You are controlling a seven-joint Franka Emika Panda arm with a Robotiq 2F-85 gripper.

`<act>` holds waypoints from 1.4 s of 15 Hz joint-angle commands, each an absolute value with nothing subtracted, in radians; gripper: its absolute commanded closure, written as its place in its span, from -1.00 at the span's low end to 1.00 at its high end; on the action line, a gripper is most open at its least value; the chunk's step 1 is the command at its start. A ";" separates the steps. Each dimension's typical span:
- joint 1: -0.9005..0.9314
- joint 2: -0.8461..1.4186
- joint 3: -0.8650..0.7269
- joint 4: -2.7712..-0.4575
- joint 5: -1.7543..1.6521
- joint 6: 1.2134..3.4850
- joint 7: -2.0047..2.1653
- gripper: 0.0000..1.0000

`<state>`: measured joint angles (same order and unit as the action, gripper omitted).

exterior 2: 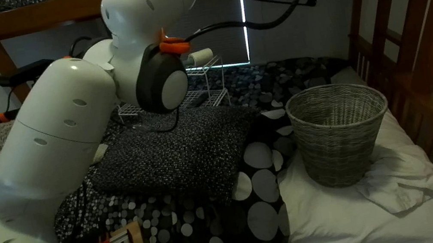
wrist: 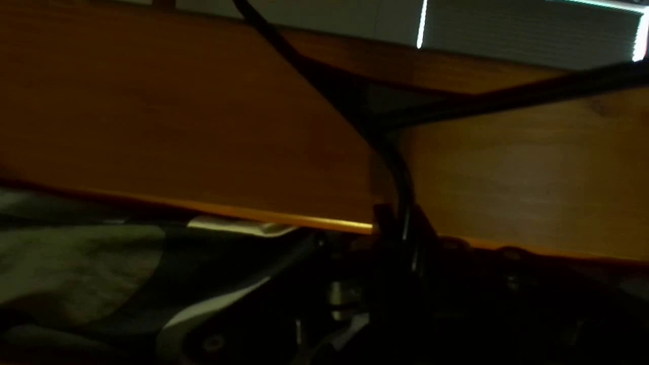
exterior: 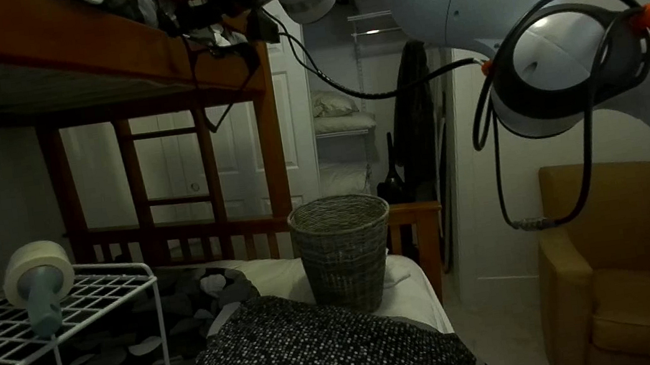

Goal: Take the clothing hanger out of the basket and hang it on the bed

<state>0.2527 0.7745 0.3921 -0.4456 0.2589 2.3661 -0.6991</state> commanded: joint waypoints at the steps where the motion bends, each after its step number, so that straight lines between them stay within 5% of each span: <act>1: 0.234 0.796 0.424 -0.446 0.314 2.327 -0.711 0.96; 5: 0.242 0.790 0.424 -0.445 0.314 2.255 -0.718 0.96; 6: 0.243 0.784 0.428 -0.443 0.316 2.229 -0.730 0.33; 7: 0.244 0.778 0.430 -0.442 0.316 2.206 -0.743 0.31; 16: 0.303 0.669 0.277 -0.445 0.143 2.153 -0.750 -0.98; 21: 0.337 0.606 0.152 -0.470 -0.019 2.079 -0.722 -1.00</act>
<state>0.3182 0.6536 0.2270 -0.4325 0.0681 2.1327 -0.7503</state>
